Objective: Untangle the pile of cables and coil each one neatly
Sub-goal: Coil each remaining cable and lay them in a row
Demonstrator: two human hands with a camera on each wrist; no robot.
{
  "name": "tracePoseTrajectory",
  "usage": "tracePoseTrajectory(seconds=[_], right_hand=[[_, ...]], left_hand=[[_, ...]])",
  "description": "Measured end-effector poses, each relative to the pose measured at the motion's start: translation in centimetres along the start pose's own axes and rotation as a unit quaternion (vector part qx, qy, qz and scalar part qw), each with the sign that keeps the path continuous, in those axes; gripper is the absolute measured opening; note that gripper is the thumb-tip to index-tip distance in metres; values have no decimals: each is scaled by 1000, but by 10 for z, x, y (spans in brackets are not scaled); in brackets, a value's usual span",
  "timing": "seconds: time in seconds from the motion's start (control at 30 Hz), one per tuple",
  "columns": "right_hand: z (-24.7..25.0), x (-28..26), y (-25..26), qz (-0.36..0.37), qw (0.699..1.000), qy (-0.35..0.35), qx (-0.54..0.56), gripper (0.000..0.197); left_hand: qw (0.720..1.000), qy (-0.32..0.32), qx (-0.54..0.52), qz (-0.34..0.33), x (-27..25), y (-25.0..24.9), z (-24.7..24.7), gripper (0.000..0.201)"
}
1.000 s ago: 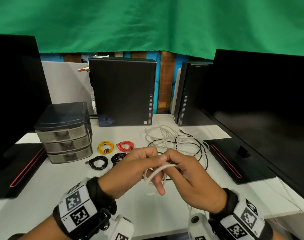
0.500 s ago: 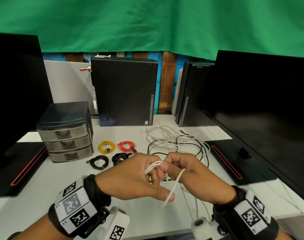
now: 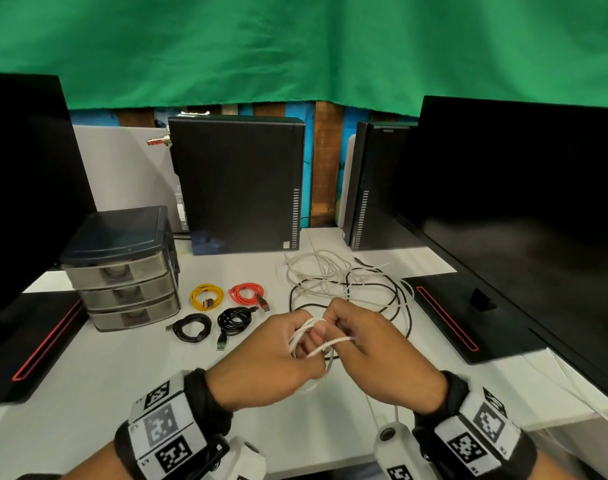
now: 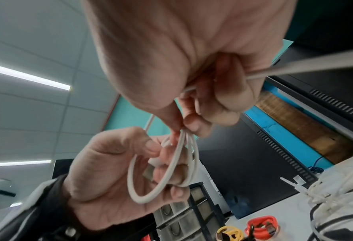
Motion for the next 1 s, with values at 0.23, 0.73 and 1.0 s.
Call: tracePoseTrajectory(seconds=[0.23,0.73,1.0], right_hand=[[14,4,-3,-73,949,131,276,21],[-3,7,-26,-102,973,22,208,16],[-25,-27,59,50,983,108,139,20]], left_hand=[[949,-112,-294,-4,-9,-25,22,17],[915,-197,-350,-24,-8,-41,91,34],[966,-203,127,-94,1,-25,75,45]])
Point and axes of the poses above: each hand's wrist, its own x-axis towards the middle knuckle, its own z-axis out of the back of the hand, y = z × x, the point moved 6 cm from there along x, towards the middle knuckle, and after that the axes turned 3 degrees about -y, right-handed, at the moved point
